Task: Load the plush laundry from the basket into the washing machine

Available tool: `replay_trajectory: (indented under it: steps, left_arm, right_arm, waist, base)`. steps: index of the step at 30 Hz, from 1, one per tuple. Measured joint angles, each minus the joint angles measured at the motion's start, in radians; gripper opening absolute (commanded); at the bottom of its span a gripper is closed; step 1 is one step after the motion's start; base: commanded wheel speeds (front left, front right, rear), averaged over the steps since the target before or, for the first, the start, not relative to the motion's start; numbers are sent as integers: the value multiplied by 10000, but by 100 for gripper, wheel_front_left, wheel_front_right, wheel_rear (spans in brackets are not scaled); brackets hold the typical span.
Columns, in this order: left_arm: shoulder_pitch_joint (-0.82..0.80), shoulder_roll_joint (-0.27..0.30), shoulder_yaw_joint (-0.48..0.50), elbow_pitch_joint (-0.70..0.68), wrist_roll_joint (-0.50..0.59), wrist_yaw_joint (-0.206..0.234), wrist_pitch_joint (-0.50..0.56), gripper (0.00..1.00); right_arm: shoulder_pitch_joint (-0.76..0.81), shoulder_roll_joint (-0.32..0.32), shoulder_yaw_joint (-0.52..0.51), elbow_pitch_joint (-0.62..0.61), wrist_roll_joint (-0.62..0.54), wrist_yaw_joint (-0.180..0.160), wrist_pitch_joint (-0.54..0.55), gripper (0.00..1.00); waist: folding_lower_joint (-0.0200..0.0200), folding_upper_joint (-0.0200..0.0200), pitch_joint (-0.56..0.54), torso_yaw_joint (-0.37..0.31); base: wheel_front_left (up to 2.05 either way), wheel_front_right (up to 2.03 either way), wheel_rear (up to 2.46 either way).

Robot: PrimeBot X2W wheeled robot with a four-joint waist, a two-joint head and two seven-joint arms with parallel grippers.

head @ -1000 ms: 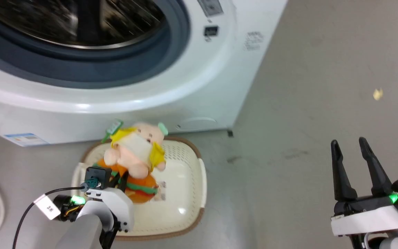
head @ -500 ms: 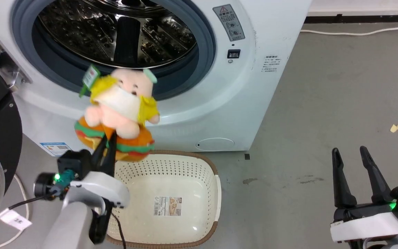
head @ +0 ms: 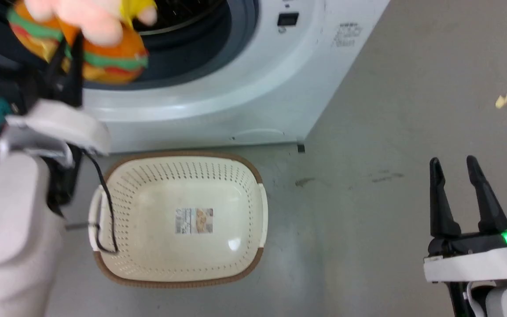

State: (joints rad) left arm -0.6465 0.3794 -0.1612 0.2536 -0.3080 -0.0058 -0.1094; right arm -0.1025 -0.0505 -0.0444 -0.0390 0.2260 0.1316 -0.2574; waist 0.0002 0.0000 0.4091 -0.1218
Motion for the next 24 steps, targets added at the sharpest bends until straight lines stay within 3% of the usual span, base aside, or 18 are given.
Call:
replay_trajectory:
  steps: [7, 14, 24]
  left_arm:
    - [-2712, 930, -63, 495, 359, -391, 1398, 0]
    - [-5693, 1593, -504, 2226, 884, -769, 2792, 0]
    - [-8183, 1647, -1118, 4934, 1143, -1026, 3678, 0]
  right_arm:
    - [-593, 0, 86, -96, 391, 0, 2, 100]
    - [-1066, 0, 288, -180, 732, 0, 0, 100]
    - [-1483, 2, 621, -169, 1030, 0, 2, 100]
  waist:
    - [1, 0, 1439, -430]
    - [1, 0, 2794, -886]
    - [1, 0, 4030, -1523]
  base:
    - [0, 0, 0]
    - [0, 0, 0]
    - [0, 0, 0]
